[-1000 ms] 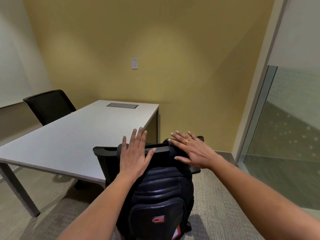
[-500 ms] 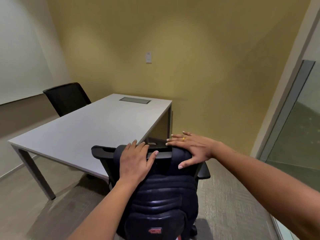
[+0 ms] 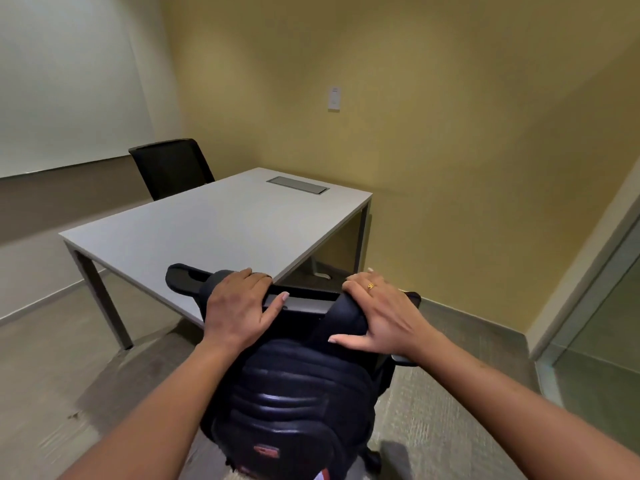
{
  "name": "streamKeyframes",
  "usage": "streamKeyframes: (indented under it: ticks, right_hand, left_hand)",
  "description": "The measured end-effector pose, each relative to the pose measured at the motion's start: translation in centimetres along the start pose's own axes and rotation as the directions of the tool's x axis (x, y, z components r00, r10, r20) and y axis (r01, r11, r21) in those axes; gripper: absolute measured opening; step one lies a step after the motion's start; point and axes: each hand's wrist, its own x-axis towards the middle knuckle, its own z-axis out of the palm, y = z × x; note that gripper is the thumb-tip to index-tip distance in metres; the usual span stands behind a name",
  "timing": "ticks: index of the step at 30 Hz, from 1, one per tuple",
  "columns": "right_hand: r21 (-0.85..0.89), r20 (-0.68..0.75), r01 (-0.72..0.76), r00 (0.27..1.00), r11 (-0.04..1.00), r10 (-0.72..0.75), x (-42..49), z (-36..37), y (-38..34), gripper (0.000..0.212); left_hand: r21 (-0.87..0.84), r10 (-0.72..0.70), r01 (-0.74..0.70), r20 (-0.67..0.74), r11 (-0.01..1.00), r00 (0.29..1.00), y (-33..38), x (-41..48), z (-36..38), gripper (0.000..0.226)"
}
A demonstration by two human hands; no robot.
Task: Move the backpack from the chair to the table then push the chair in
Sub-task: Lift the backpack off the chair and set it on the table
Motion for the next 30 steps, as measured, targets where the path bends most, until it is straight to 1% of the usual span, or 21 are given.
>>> streamKeyframes:
  ticks: [1,3,5,7,9,12,13,15,19,22,24,26,30]
  right_hand:
    - [0.009,0.000,-0.002,1.000,1.000,0.002,-0.1,0.0,0.0,0.068]
    - [0.090,0.068,0.012,0.998,0.996,-0.019,0.0,-0.5,0.5,0.071]
    - [0.236,0.202,0.020,0.977,0.971,-0.070,0.4,-1.4,1.8,0.073]
    - [0.358,0.346,0.008,0.928,0.934,-0.141,1.1,-2.2,3.4,0.069]
    - [0.391,0.441,-0.007,0.879,0.920,-0.180,2.1,-2.5,4.5,0.067]
    - [0.429,0.503,-0.084,0.849,0.899,-0.161,2.8,-2.3,5.4,0.069]
    - [0.439,0.505,-0.098,0.849,0.893,-0.156,2.9,-2.2,5.6,0.070]
    - [0.428,0.491,-0.078,0.857,0.900,-0.159,3.2,-2.0,5.9,0.071]
    - [0.328,0.424,0.000,0.893,0.945,-0.147,3.7,-2.1,6.0,0.059]
    - [0.261,0.349,0.033,0.929,0.965,-0.126,3.4,-2.2,5.9,0.058]
    - [0.167,0.269,0.093,0.953,0.982,-0.136,2.9,-2.4,5.9,0.064]
    - [0.090,0.226,0.099,0.967,0.991,-0.117,2.3,-2.8,6.0,0.066]
    - [-0.012,0.161,0.094,0.983,0.996,-0.091,1.6,-2.8,5.8,0.061]
  left_hand:
    - [0.000,-0.002,0.002,-0.011,1.000,1.000,0.0,0.0,0.0,0.075]
    - [0.005,-0.005,0.006,-0.039,1.000,0.999,0.2,-0.1,0.0,0.075]
    - [0.018,-0.012,0.013,-0.060,1.000,0.998,0.5,0.0,-0.2,0.074]
    - [0.027,-0.009,0.011,-0.081,1.000,0.997,0.7,0.0,-0.2,0.073]
    - [0.044,-0.005,0.009,-0.101,0.999,0.995,0.8,0.0,-0.3,0.072]
    - [0.062,-0.003,0.009,-0.092,0.998,0.996,0.9,0.0,-0.3,0.072]
    - [0.068,-0.003,0.009,-0.089,0.998,0.996,0.9,0.0,-0.3,0.071]
    - [0.074,0.000,0.007,-0.089,0.997,0.996,1.0,0.0,-0.2,0.071]
    - [0.085,0.001,0.006,-0.084,0.996,0.996,1.1,0.0,-0.4,0.072]
    - [0.074,0.002,0.005,-0.093,0.997,0.996,1.2,0.0,-0.5,0.070]
    - [0.090,-0.001,0.011,-0.105,0.996,0.994,1.3,0.1,-0.5,0.060]
    - [0.100,-0.009,0.019,-0.105,0.995,0.994,1.3,0.1,-0.4,0.047]
    - [0.092,-0.014,0.022,-0.083,0.995,0.996,1.2,0.1,-0.4,0.044]
